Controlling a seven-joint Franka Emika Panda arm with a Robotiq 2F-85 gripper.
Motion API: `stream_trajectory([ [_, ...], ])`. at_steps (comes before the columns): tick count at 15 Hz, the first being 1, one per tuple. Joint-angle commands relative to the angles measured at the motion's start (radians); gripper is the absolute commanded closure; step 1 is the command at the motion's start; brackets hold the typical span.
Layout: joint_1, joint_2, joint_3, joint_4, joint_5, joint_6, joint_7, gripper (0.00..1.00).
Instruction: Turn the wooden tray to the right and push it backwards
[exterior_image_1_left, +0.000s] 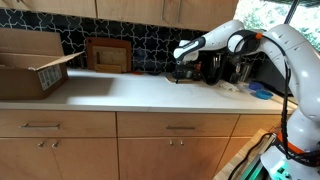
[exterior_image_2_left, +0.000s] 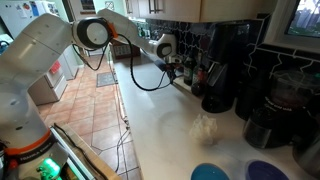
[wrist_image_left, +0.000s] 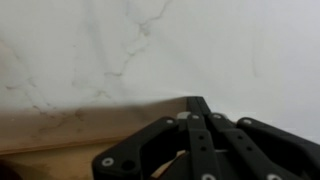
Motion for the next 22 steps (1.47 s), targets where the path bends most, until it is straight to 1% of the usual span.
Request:
stream_trajectory([
  [1,0.001,0.023,-0.005,-0.007,-0.008,0.087,0.024,0.99],
  [4,0.003,0.028,-0.002,-0.008,-0.006,0.116,0.025,0.99],
  [6,0.005,0.034,-0.005,-0.009,-0.009,0.157,0.024,0.99],
  [15,0.032,0.076,-0.033,-0.013,-0.029,0.385,0.052,0.99],
  [16,0.035,0.080,-0.037,-0.013,-0.030,0.396,0.056,0.99],
  [17,0.039,0.079,-0.041,-0.016,-0.029,0.390,0.064,0.99],
  [19,0.059,0.063,-0.070,-0.031,-0.044,0.304,0.101,0.99],
  [22,0.078,0.036,-0.111,-0.055,-0.066,0.212,0.158,0.98],
])
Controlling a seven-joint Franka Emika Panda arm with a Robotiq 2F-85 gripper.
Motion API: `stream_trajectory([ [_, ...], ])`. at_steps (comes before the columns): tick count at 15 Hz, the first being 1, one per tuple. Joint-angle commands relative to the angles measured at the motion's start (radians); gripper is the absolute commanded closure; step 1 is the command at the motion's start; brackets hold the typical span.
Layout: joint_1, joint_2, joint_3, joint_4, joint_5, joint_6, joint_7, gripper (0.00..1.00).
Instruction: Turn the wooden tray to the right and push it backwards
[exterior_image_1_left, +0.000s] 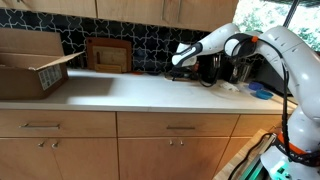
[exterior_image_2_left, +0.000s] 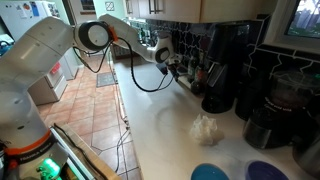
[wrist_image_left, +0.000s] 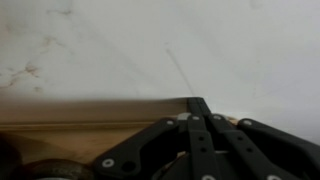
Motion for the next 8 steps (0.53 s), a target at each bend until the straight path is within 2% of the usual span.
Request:
stream_trajectory([
  [1,0.021,-0.009,-0.059,-0.030,-0.044,-0.122,0.078,0.98],
  [4,0.019,-0.020,-0.080,-0.035,-0.063,-0.190,0.110,0.98],
  [8,0.012,-0.017,-0.099,-0.040,-0.080,-0.217,0.132,0.99],
])
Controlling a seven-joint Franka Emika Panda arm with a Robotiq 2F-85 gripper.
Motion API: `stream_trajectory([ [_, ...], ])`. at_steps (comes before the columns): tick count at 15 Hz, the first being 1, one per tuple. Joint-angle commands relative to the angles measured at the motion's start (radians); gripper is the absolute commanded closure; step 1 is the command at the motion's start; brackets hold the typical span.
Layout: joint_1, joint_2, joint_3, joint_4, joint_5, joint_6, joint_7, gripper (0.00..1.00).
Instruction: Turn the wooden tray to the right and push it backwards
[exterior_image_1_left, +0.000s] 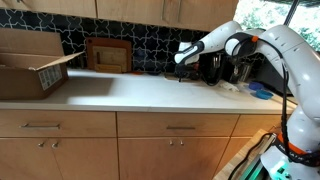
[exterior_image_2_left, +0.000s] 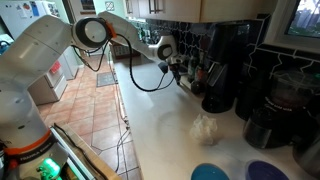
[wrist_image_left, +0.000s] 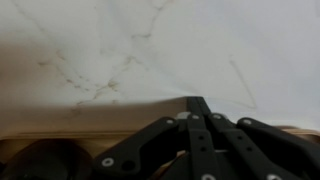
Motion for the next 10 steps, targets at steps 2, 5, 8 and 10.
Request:
stream_trajectory([
  [2,-0.002,0.003,-0.036,-0.053,-0.058,-0.034,0.053,0.99],
  [5,-0.006,-0.004,-0.048,-0.071,-0.073,-0.043,0.071,0.99],
  [8,-0.011,-0.001,-0.061,-0.080,-0.088,-0.040,0.091,0.99],
  [10,-0.013,0.000,-0.064,-0.087,-0.092,-0.008,0.103,0.99],
])
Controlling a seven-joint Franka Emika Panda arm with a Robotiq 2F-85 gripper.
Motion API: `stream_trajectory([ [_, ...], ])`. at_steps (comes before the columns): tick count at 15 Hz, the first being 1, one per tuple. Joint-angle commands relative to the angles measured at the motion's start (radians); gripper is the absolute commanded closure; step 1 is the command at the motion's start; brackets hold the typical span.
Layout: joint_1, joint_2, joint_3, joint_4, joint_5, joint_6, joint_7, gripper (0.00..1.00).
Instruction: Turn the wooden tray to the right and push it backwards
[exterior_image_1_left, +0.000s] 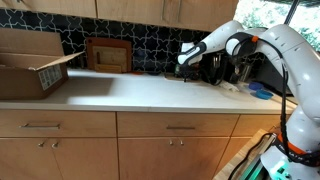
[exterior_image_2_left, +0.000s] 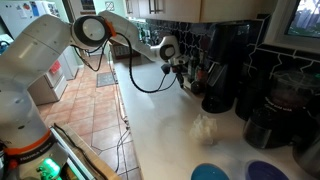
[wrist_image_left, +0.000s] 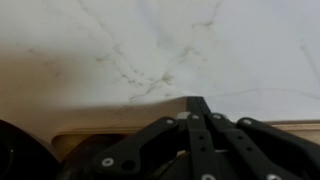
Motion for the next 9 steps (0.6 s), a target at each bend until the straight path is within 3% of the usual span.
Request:
stream_trajectory([
  [1,-0.012,0.012,-0.013,-0.061,-0.044,0.038,0.042,0.99],
  [9,-0.010,0.025,-0.024,-0.083,-0.079,0.167,0.087,0.99],
])
